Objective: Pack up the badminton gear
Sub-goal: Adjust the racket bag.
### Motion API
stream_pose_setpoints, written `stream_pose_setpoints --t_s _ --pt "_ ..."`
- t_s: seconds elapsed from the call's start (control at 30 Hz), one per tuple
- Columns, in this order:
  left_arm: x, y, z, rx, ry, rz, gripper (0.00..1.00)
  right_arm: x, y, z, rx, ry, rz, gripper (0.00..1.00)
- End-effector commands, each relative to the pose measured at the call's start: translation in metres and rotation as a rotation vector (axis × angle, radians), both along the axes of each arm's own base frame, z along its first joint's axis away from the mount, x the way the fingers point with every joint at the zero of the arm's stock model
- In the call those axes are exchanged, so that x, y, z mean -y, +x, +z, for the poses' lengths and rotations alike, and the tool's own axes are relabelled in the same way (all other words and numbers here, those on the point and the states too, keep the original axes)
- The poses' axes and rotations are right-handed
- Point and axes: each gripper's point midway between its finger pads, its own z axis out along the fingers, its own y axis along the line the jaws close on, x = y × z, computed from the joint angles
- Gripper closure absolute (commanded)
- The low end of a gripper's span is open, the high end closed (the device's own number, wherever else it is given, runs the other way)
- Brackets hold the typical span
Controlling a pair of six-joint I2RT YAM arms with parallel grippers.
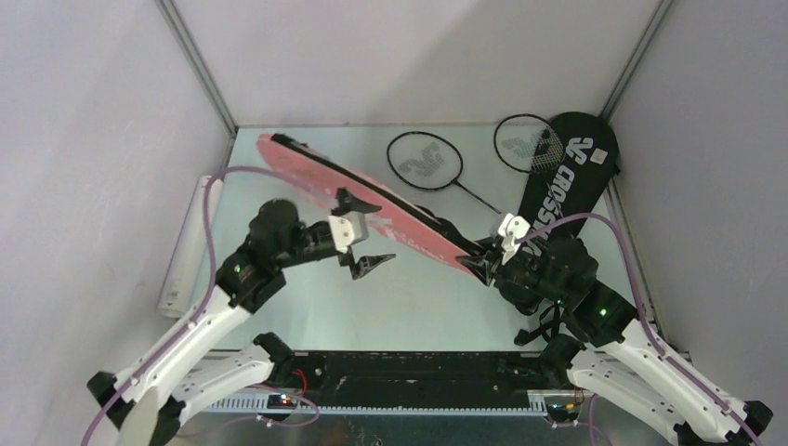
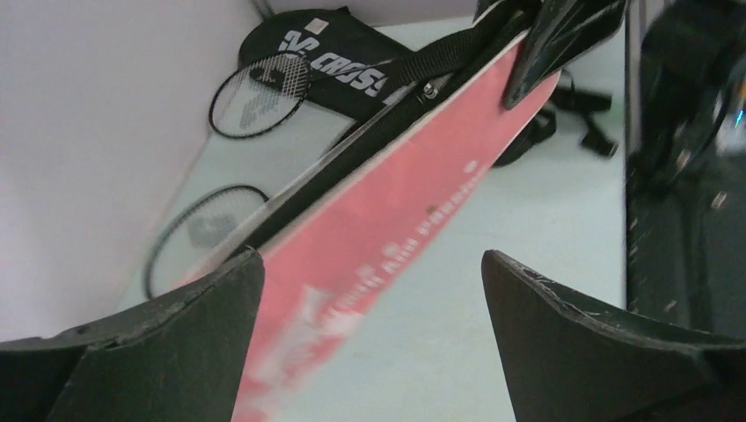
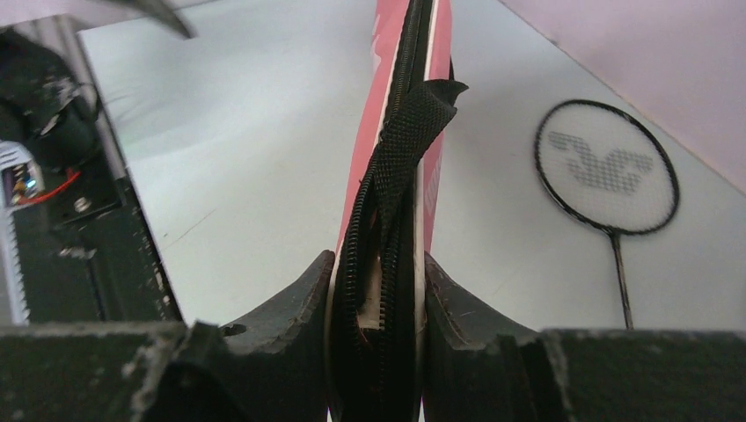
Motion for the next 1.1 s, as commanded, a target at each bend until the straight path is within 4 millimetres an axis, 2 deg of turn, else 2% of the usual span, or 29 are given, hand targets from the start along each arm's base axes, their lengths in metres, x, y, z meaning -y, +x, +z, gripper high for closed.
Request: stream_pose_setpoints --t_s 0.0,0.03,0.07,0.1,0.17,0.27,0.33,0.47,0.5,0.53,0.57,0.6,0.63,0.77,0.83,0.93,1.0,1.03,1.07 --pt "0.014 -0.01 -0.014 0.232 0.308 -0.333 0.0 -0.017 -0.04 0.028 0.071 0.033 0.239 1.0" --pt "0.019 -0.013 0.008 0.324 0.315 -0.408 0.0 -0.016 -0.04 0.026 0.07 0.026 0.237 1.0" --pt "0.015 -0.02 -0.021 0.201 0.401 -0.48 0.0 -0.016 -0.04 0.025 0.078 0.021 0.239 1.0" --pt "0.018 -0.019 -0.006 0.265 0.414 -0.517 0.0 -0.015 -0.038 0.026 0.079 0.021 0.225 1.0" --pt "0.013 -0.017 -0.023 0.188 0.505 -0.556 0.0 -0.014 -0.035 0.022 0.083 0.005 0.21 1.0" --pt "0.005 -0.008 -0.046 0.096 0.616 -0.551 0.09 -0.013 -0.026 0.018 0.08 -0.016 0.165 1.0" --pt "0.001 -0.008 -0.057 0.081 0.646 -0.553 0.11 -0.014 -0.021 0.014 0.075 -0.032 0.145 1.0" --pt "0.001 -0.004 -0.065 0.114 0.612 -0.485 0.13 -0.018 -0.02 -0.002 0.061 -0.092 0.166 1.0" --pt "0.005 0.003 -0.054 0.187 0.572 -0.446 0.14 -0.02 -0.022 -0.005 0.072 -0.108 0.182 1.0" --pt "0.003 0.003 -0.067 0.163 0.579 -0.426 0.17 -0.02 -0.024 -0.009 0.073 -0.123 0.19 1.0" --pt "0.007 0.01 -0.058 0.225 0.545 -0.39 0.18 -0.022 -0.027 -0.011 0.089 -0.134 0.207 1.0" --pt "0.004 0.012 -0.071 0.206 0.555 -0.372 0.19 -0.022 -0.029 -0.013 0.094 -0.138 0.215 1.0" --pt "0.007 0.016 -0.066 0.244 0.534 -0.353 0.2 -0.023 -0.031 -0.013 0.103 -0.139 0.224 1.0" --pt "0.01 0.011 -0.087 0.226 0.543 -0.401 0.26 -0.028 -0.039 -0.017 0.115 -0.127 0.266 1.0" --pt "0.015 0.001 -0.098 0.167 0.531 -0.462 0.3 -0.034 -0.044 -0.017 0.13 -0.107 0.308 1.0" --pt "0.019 -0.003 -0.105 0.142 0.547 -0.502 0.41 -0.039 -0.047 -0.019 0.143 -0.115 0.327 1.0" --pt "0.026 0.003 -0.107 0.154 0.536 -0.486 0.55 -0.04 -0.048 -0.02 0.142 -0.119 0.323 1.0" --pt "0.025 0.006 -0.11 0.16 0.548 -0.471 0.77 -0.041 -0.05 -0.019 0.138 -0.114 0.325 1.0" --pt "0.027 0.007 -0.112 0.174 0.551 -0.467 0.88 -0.042 -0.05 -0.018 0.123 -0.1 0.311 0.94"
